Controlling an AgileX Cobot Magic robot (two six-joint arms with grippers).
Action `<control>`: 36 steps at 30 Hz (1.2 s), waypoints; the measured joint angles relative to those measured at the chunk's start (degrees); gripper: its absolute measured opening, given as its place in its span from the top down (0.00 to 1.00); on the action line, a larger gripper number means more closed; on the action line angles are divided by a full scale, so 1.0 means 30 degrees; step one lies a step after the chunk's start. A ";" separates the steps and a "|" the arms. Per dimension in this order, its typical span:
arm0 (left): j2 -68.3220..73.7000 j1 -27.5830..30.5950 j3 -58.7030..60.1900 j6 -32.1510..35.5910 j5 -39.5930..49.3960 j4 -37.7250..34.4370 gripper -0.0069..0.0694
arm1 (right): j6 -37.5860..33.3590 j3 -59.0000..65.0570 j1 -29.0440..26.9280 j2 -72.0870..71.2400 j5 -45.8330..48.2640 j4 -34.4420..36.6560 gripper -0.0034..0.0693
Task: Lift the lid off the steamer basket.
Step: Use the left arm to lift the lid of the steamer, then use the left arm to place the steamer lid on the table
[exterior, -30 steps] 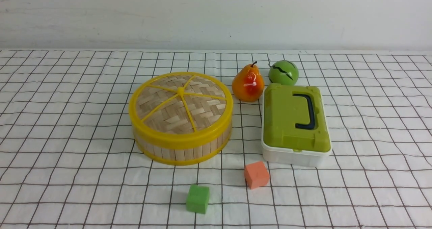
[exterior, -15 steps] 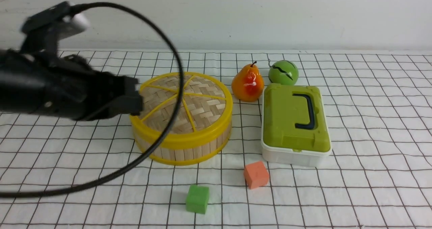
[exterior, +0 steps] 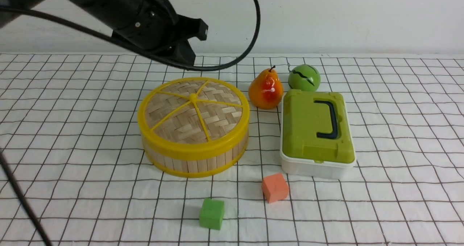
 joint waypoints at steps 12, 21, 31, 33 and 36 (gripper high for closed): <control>0.5219 -0.1855 -0.3232 -0.1200 0.0168 0.5444 0.51 | 0.0000 0.0000 0.0000 0.0000 0.0000 0.0000 0.62; 0.6382 -0.1855 -0.3270 -0.1422 -0.0482 0.6974 0.50 | 0.0000 0.0000 0.0000 0.0000 0.0000 0.0000 0.62; 0.5871 -0.1855 -0.3200 -0.3651 -0.0479 0.7843 0.77 | 0.0000 0.0000 0.0000 0.0000 0.0000 0.0000 0.62; 0.4689 -0.1855 -0.3186 -0.3777 -0.0553 0.8074 0.77 | 0.0000 0.0000 0.0000 0.0000 0.0000 0.0000 0.62; 0.2402 -0.1791 -0.3186 -0.3818 -0.1074 0.8756 0.77 | 0.0000 0.0000 0.0000 0.0000 0.0000 -0.0016 0.62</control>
